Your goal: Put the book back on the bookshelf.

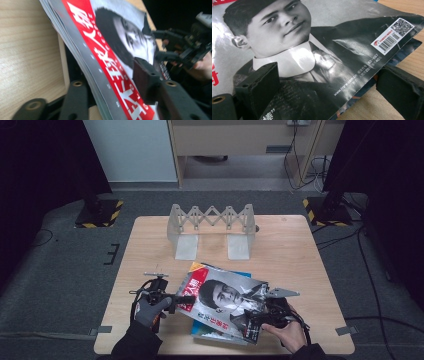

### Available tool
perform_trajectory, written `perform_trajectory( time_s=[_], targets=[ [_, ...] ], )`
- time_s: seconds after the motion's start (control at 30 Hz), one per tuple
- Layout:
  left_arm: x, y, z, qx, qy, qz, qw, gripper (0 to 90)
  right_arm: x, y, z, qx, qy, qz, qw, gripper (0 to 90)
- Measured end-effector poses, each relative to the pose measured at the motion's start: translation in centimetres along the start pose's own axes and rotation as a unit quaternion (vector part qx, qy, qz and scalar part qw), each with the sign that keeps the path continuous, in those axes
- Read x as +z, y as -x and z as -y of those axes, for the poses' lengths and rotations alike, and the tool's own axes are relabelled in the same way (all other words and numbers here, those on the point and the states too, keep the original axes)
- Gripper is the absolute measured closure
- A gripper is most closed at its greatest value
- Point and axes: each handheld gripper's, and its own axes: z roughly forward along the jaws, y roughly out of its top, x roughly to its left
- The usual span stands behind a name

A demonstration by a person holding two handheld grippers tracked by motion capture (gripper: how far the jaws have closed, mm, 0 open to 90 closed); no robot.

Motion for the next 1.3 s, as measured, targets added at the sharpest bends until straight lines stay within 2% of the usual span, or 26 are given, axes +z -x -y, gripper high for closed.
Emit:
perform_trajectory(
  time_s=[0.07, 0.33, 0.5, 0.67, 0.8, 1.07, 1.2, 1.3],
  targets=[
    [0.2, 0.2, 0.1, 0.006, -0.002, -0.008, 0.9999, 60.8, 0.0, 0.0, 0.0, 0.0, 0.0, 0.0, 1.0, 5.5],
    [-0.4, 0.9, 0.1, 0.018, 0.025, -0.002, 0.9995, 74.6, 0.0, 0.0, 0.0, 0.0, 0.001, -0.002, 1.0, 5.3],
    [-0.8, 1.7, 0.0, 0.028, 0.039, -0.001, 0.9989, 78.7, -0.1, 0.2, -0.1, -0.007, 0.0, -0.003, 1.0, 6.7],
    [-1.2, 2.2, -0.1, 0.03, 0.051, 0.008, 0.9982, 81.7, -0.8, 0.7, -0.3, 0.013, 0.009, -0.016, 0.9997, 9.1],
    [-1.7, 2.9, -0.4, 0.034, 0.061, 0.016, 0.9974, 84.2, -1.3, 1.2, -0.5, 0.02, 0.025, -0.011, 0.9994, 8.8],
    [-2.7, 3.9, -1.4, 0.042, 0.084, 0.021, 0.9954, 86.0, -2.6, 3.2, -0.7, 0.033, 0.056, 0.028, 0.9975, 8.5],
    [-3.3, 4.3, -1.7, 0.041, 0.094, 0.025, 0.9945, 86.1, -2.8, 4.2, -0.6, 0.034, 0.058, 0.051, 0.9965, 8.5],
    [-4.0, 4.9, -2.2, 0.045, 0.107, 0.029, 0.9928, 86.2, -2.8, 4.8, -0.6, 0.035, 0.054, 0.065, 0.9958, 8.5]
  ],
)
